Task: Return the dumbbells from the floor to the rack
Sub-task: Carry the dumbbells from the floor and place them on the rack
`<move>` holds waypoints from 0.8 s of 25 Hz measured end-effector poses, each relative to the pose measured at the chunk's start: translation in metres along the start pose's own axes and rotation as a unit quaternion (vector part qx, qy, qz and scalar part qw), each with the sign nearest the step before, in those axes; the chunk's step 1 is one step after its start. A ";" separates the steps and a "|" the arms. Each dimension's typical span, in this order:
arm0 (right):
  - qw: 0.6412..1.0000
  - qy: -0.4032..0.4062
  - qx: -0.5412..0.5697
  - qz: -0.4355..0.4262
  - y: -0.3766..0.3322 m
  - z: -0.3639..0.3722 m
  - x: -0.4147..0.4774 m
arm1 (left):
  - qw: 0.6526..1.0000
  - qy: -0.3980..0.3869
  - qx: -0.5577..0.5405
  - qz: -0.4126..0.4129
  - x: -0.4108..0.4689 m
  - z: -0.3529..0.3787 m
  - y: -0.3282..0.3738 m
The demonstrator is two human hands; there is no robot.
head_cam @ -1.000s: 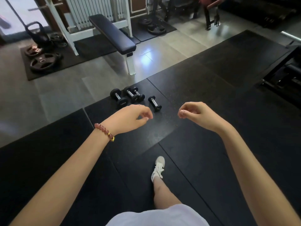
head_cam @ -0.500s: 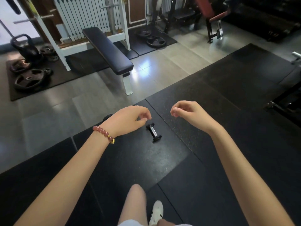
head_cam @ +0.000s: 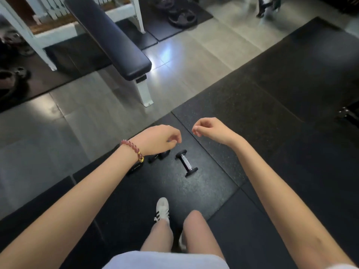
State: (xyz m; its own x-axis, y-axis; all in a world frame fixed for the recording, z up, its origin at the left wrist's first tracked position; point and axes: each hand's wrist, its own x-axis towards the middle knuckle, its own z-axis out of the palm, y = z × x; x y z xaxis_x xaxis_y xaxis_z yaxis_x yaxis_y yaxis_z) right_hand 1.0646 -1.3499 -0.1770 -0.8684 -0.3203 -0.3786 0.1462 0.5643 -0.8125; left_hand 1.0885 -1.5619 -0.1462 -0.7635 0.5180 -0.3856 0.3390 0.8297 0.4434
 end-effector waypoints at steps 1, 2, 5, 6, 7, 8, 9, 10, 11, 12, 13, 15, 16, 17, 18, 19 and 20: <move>1.000 -0.010 0.015 0.020 0.015 0.000 0.023 | 1.000 -0.012 -0.002 -0.004 0.019 0.003 -0.012; 0.999 -0.017 0.028 0.040 0.033 0.001 0.045 | 1.000 -0.019 -0.001 -0.005 0.039 0.007 -0.024; 0.993 -0.032 0.047 0.106 0.107 0.019 0.112 | 0.999 -0.032 0.013 -0.008 0.103 0.030 -0.062; 0.990 -0.030 0.046 0.133 0.137 0.028 0.132 | 0.999 -0.033 0.017 -0.007 0.123 0.041 -0.075; 0.987 -0.027 0.044 0.154 0.173 0.043 0.156 | 0.999 -0.028 0.022 -0.008 0.146 0.059 -0.093; 0.984 -0.024 0.042 0.174 0.206 0.058 0.176 | 0.999 -0.021 0.031 -0.008 0.166 0.078 -0.110; 0.979 -0.021 0.035 0.198 0.226 0.069 0.184 | 0.999 -0.019 0.035 -0.010 0.176 0.095 -0.121; 0.976 -0.023 0.031 0.215 0.259 0.089 0.201 | 0.999 -0.023 0.037 -0.010 0.192 0.123 -0.140; 0.974 -0.024 0.024 0.225 0.292 0.111 0.217 | 0.999 -0.025 0.038 -0.009 0.209 0.155 -0.162; 0.973 -0.023 0.014 0.231 0.325 0.132 0.232 | 0.999 -0.031 0.041 -0.006 0.223 0.187 -0.182; 0.971 -0.014 0.010 0.237 0.361 0.156 0.249 | 0.998 -0.041 0.046 -0.004 0.240 0.224 -0.205; 0.966 0.014 0.011 0.256 0.421 0.199 0.277 | 0.997 -0.052 0.054 0.000 0.265 0.289 -0.242; 0.964 0.032 0.004 0.265 0.450 0.217 0.291 | 0.997 -0.047 0.057 0.001 0.279 0.318 -0.258; 0.961 0.052 -0.011 0.271 0.474 0.232 0.303 | 0.997 -0.042 0.061 0.002 0.291 0.344 -0.271; 0.959 0.072 -0.023 0.275 0.501 0.249 0.316 | 0.997 -0.041 0.066 0.004 0.305 0.372 -0.283; 0.956 0.087 -0.033 0.277 0.522 0.262 0.326 | 0.997 -0.037 0.068 0.001 0.317 0.396 -0.294; 0.956 0.097 -0.044 0.274 0.541 0.274 0.335 | 0.997 -0.032 0.071 -0.005 0.327 0.418 -0.302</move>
State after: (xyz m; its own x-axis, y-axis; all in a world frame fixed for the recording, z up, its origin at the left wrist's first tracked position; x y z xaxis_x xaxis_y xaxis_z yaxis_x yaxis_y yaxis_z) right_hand 0.9823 -1.3608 -0.8650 -0.7450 0.1839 -0.6412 0.5717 0.6713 -0.4717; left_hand 0.9661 -1.5557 -0.7447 -0.7325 0.5181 -0.4416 0.4091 0.8535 0.3227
